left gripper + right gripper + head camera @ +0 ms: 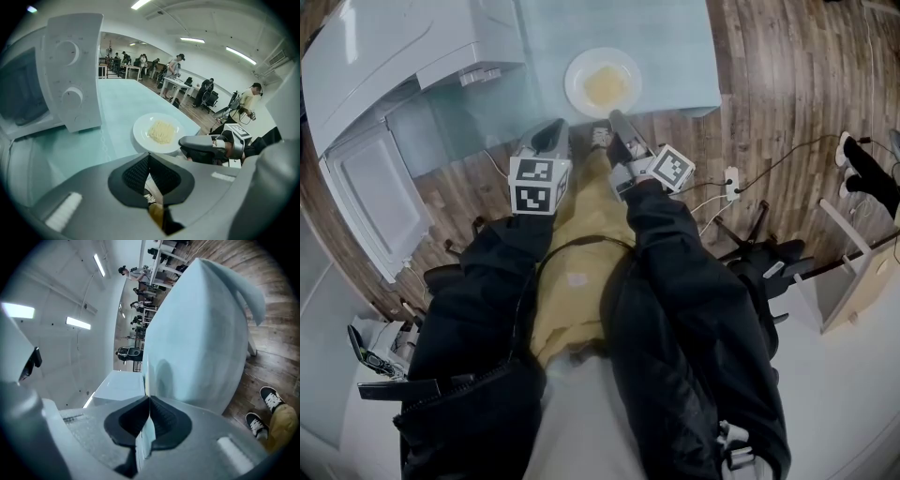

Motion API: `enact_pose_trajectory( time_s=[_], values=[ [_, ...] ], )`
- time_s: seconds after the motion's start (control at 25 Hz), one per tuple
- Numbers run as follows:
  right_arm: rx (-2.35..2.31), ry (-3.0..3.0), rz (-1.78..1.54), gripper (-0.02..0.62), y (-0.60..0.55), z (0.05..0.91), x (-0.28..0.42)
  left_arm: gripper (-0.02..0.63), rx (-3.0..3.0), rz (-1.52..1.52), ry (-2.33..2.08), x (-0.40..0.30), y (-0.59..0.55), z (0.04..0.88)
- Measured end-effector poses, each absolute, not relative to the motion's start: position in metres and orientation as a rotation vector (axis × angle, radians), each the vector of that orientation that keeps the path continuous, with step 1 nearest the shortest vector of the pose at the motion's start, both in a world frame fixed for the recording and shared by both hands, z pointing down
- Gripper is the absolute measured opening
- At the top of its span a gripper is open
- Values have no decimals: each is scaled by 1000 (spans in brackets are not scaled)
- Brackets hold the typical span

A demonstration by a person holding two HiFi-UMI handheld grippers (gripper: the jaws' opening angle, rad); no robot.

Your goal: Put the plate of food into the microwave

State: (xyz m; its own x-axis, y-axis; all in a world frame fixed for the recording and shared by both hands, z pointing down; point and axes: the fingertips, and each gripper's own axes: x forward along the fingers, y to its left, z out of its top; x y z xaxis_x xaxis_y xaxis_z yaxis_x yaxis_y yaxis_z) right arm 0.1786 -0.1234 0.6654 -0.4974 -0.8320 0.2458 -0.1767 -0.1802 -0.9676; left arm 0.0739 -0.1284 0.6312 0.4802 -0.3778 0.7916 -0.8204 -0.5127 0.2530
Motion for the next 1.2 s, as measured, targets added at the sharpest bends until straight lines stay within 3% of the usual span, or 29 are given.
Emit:
enact_pose_trajectory(
  time_s=[0.76, 1.2],
  values=[
    [-966, 1745, -1764, 6, -107, 624, 122, -3, 2078, 805, -1134, 24, -129, 601],
    [-800, 1900, -1863, 8, -108, 612, 46, -5, 1976, 714, -1290, -43, -125, 592]
  ],
)
